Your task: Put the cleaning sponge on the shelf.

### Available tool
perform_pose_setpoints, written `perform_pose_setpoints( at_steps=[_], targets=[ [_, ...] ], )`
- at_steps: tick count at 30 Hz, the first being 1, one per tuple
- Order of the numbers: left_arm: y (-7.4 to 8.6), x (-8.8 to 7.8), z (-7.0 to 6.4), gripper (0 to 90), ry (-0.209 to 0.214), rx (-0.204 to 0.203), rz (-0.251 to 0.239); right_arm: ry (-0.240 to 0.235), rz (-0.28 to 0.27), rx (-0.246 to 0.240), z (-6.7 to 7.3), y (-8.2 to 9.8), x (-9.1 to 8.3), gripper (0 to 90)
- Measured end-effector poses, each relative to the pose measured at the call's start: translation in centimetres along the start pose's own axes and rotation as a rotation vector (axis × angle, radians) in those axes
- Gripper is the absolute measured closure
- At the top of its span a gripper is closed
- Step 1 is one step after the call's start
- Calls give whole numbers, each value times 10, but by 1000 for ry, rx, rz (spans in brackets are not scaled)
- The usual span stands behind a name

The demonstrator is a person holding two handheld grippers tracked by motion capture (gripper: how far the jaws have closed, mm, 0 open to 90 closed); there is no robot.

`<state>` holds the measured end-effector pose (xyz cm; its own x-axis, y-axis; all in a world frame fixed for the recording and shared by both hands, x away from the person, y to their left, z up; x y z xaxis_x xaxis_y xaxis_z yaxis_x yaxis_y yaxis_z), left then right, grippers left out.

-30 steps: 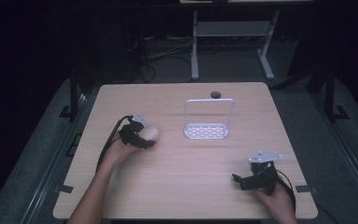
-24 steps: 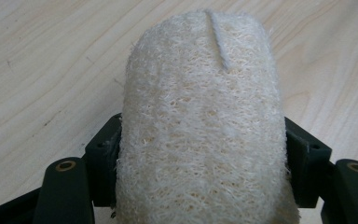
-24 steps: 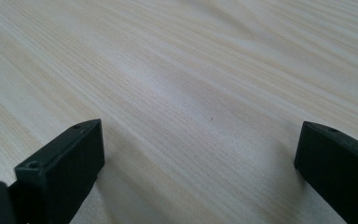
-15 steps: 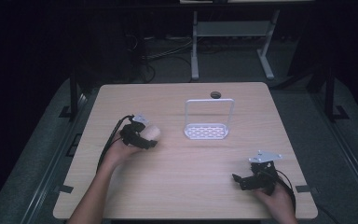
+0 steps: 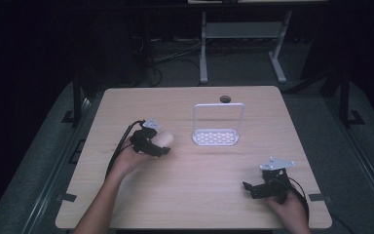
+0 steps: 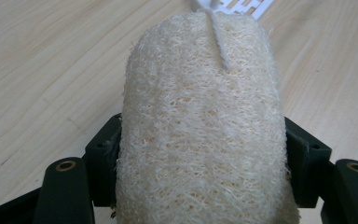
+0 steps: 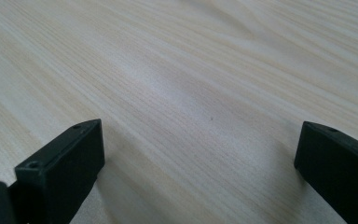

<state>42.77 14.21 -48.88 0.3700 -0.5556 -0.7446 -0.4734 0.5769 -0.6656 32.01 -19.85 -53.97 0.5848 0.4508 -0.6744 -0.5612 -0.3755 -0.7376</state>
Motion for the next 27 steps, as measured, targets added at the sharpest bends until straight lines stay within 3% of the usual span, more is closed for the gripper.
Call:
perform_pose_setpoints(
  at_steps=[17, 27],
  targets=[
    [-18, 8, -27, 293, 46, 32, -8, 0, 0, 0, 0, 0, 0, 13],
    [-37, 18, -40, 293, 68, 47, -29, 0, 0, 0, 0, 0, 0, 13]
  ],
)
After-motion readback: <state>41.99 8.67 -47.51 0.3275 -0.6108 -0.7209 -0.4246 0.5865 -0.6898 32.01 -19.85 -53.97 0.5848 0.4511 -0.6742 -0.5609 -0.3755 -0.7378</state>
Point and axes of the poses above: each handheld gripper's, and its own axes: x roughly forward along the jaws, y roughly out of its underside, z roughly to its left, the point moved 8 cm from there along x, roughly forward along the jaws, and after that the axes turned 3 degrees about -z, right-handed, at the moved point
